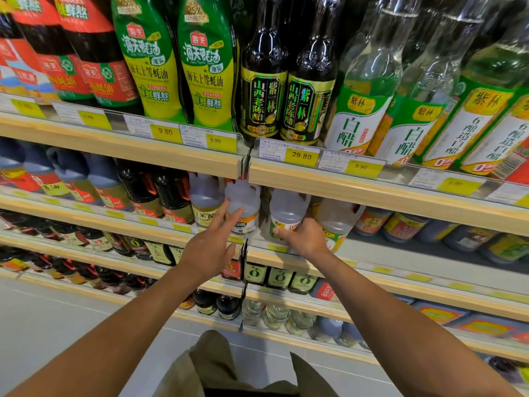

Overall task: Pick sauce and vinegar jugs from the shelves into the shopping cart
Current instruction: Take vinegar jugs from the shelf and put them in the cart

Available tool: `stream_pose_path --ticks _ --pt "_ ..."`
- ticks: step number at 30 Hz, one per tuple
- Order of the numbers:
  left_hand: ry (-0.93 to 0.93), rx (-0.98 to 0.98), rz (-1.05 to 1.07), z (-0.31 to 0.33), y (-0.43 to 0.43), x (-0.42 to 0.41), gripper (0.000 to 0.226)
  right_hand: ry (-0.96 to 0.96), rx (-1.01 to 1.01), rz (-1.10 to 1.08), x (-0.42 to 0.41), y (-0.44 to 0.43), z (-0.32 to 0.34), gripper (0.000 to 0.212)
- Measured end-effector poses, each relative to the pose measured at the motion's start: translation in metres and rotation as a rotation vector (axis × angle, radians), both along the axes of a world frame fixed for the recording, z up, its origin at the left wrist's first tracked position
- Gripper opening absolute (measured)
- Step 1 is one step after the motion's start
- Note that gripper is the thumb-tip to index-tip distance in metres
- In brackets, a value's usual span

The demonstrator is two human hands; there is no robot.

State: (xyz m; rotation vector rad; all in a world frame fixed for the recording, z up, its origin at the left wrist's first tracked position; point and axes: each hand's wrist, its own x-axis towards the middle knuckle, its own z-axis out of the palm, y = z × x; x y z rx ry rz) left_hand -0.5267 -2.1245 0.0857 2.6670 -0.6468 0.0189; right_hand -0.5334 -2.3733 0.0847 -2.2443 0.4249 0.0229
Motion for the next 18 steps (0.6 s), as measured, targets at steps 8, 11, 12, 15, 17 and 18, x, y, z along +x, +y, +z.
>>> stream_pose_path --ticks 8,11,12,15,17,18 --pt "-0.033 0.054 -0.027 0.000 0.007 -0.002 0.086 0.059 -0.001 0.077 -0.001 0.000 0.005 0.032" --pt "-0.034 0.057 -0.035 0.001 0.010 -0.001 0.086 0.079 -0.044 0.058 0.001 0.001 0.005 0.039" --pt "-0.030 0.060 -0.039 0.001 0.010 0.000 0.086 0.095 -0.063 0.060 0.003 0.002 0.005 0.038" --pt "0.001 0.070 -0.049 0.004 0.010 0.001 0.086 0.144 -0.007 0.092 0.006 0.009 0.009 0.033" --pt "0.027 0.070 -0.053 0.008 0.010 0.001 0.086 0.153 0.044 0.096 0.007 0.012 0.012 0.040" --pt "0.034 0.074 -0.056 0.009 0.010 0.002 0.086 0.152 0.062 0.089 0.007 0.012 0.011 0.047"
